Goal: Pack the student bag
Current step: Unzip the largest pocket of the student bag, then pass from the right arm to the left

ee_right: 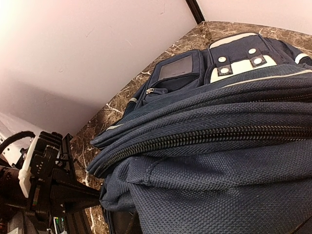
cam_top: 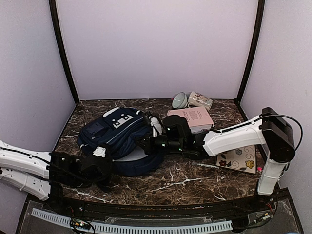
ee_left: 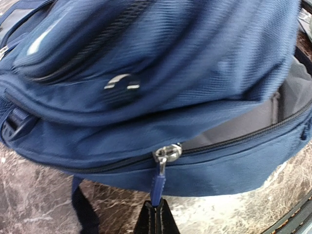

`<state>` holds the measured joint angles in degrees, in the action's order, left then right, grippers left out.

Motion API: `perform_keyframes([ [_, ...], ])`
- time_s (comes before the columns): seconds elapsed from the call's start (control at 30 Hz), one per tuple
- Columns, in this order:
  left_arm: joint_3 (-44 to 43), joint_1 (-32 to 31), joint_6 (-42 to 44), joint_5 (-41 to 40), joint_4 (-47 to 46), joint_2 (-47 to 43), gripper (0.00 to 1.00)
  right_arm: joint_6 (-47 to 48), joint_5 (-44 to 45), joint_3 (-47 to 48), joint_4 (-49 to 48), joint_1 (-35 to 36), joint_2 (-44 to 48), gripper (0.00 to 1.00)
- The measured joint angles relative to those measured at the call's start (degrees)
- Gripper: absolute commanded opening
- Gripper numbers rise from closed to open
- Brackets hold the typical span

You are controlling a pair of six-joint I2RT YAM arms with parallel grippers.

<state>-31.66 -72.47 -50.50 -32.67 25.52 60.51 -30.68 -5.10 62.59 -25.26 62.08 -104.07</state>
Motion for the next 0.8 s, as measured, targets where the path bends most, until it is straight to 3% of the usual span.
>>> perform_keyframes([
  [0.47, 0.0, 2.6, -4.5, -3.0, 6.7, -3.3, 0.00, 0.1, 0.7, -2.1, 0.9, -1.0, 1.6, 0.00],
  [0.7, 0.5, 2.9, 1.2, -0.3, 2.8, -6.2, 0.34, 0.1, -0.4, -2.6, 1.3, -1.0, 1.7, 0.00],
  [0.8, 0.5, 2.9, 4.8, 1.2, -0.2, -8.6, 0.39, 0.4, -1.6, -2.6, 2.1, -1.0, 1.9, 0.00],
])
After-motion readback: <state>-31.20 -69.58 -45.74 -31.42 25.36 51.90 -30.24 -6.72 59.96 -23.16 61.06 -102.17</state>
